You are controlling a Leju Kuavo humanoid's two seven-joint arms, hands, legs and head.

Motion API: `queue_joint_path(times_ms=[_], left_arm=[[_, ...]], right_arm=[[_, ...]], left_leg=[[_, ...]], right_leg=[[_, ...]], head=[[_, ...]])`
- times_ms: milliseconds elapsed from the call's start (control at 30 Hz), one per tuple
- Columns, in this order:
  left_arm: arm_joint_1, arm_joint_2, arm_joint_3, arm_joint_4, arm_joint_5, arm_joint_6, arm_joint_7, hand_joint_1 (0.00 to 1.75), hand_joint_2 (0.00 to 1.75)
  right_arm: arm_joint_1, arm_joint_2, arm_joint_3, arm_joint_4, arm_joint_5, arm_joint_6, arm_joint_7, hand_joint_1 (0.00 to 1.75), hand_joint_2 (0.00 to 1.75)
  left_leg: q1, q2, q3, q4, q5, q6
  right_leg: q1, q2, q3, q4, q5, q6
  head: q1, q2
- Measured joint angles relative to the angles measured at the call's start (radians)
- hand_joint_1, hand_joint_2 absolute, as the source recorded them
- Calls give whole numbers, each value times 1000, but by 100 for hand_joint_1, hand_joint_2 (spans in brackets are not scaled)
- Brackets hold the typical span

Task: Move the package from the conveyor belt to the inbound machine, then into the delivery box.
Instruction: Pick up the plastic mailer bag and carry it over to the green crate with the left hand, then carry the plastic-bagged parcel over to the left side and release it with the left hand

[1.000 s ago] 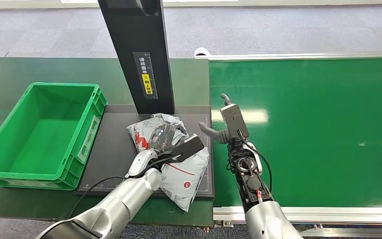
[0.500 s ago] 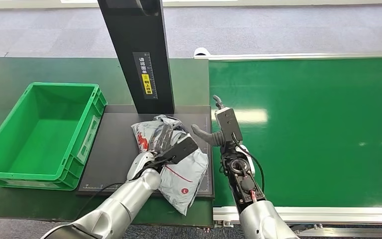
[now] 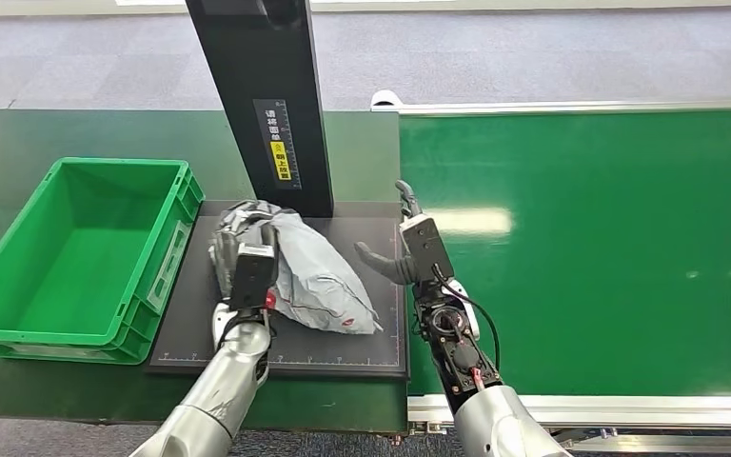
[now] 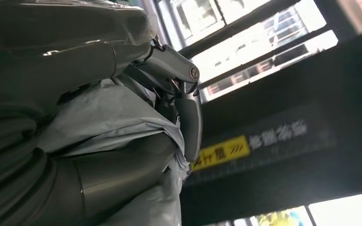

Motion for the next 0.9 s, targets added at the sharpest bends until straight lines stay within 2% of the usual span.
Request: queue_joint_path(times_ms=[200, 600, 667, 767, 833, 900], left_arm=[[79, 22, 58, -245, -115, 13, -1, 175, 175], [83, 50, 384, -570, -399, 13, -1, 175, 175], [64, 53, 436, -591, -486, 13, -1, 175, 175], [-6, 60, 554, -569, -736, 13, 10, 175, 175], [-66, 72, 646, -513, -921, 12, 59, 175, 175], [-112, 89, 717, -452, -1028, 12, 110, 175, 175]], right_arm=[[3, -6, 20, 7, -7, -6, -4, 0, 175], [23, -16, 46, 8, -16, -17, -13, 0, 175], [26, -17, 53, 8, -17, -17, -13, 0, 175], [30, -20, 62, 5, -19, -17, -13, 0, 175], [33, -21, 68, 1, -18, -17, -12, 0, 175], [36, -23, 72, -3, -17, -17, -12, 0, 175]], left_leg=[[0, 1, -2, 0, 0, 0], [0, 1, -1, 0, 0, 0], [0, 1, -2, 0, 0, 0], [0, 1, -1, 0, 0, 0], [0, 1, -1, 0, 1, 0], [0, 2, -1, 0, 1, -1]], right_leg=[[0, 1, -1, 0, 0, 0], [1, 1, -1, 0, 0, 0], [1, 1, -1, 0, 0, 0], [0, 0, -1, 0, 0, 0], [0, 1, -1, 0, 1, -1], [1, 1, -1, 0, 1, -2]], head=[[1, 0], [0, 0], [1, 0], [0, 0], [0, 0], [0, 0]])
